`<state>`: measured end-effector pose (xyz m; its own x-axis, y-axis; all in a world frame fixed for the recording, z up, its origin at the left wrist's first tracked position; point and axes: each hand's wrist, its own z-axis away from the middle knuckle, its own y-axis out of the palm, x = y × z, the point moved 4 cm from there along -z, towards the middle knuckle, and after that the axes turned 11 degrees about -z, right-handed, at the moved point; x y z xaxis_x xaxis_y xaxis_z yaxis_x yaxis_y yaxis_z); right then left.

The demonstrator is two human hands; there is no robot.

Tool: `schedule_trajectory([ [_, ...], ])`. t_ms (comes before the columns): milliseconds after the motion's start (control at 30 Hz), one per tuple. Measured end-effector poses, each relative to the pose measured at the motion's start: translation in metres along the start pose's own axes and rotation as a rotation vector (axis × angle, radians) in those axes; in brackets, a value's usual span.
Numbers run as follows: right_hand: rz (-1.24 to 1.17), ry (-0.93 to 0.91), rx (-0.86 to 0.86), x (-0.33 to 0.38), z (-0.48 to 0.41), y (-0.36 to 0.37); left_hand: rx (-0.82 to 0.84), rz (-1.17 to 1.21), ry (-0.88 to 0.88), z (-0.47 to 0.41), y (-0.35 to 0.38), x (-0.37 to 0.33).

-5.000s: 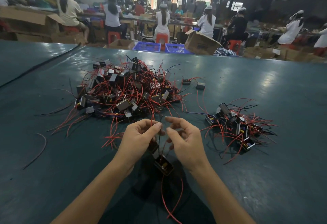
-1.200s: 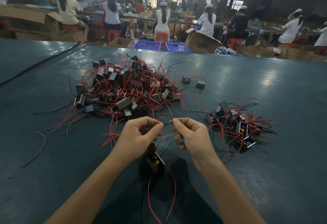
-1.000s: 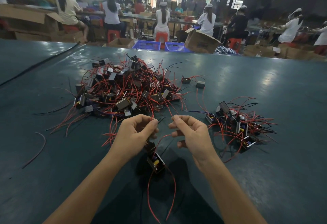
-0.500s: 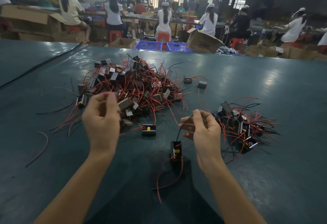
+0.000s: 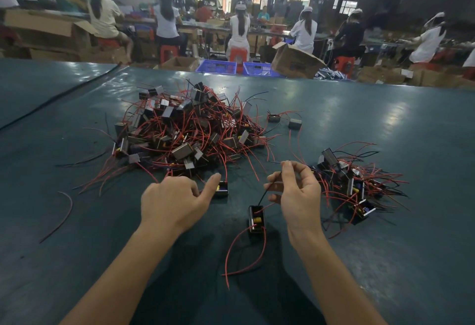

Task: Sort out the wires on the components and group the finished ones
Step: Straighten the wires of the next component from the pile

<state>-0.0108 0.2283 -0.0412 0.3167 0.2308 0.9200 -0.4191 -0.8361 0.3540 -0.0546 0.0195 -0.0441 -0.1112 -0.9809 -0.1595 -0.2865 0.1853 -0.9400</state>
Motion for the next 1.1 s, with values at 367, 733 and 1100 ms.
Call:
schedule_trajectory([
  [367,0.013,-0.012,-0.016,0.0,0.0,-0.002,0.109,-0.031,0.335,0.013,0.017,-0.031],
  [733,-0.015,-0.02,-0.02,0.005,-0.001,-0.002,0.205,0.151,0.114,0.011,0.012,-0.024],
  [1100,-0.01,-0.04,0.03,0.009,0.002,0.002,0.353,0.494,0.345,0.017,0.015,-0.042],
])
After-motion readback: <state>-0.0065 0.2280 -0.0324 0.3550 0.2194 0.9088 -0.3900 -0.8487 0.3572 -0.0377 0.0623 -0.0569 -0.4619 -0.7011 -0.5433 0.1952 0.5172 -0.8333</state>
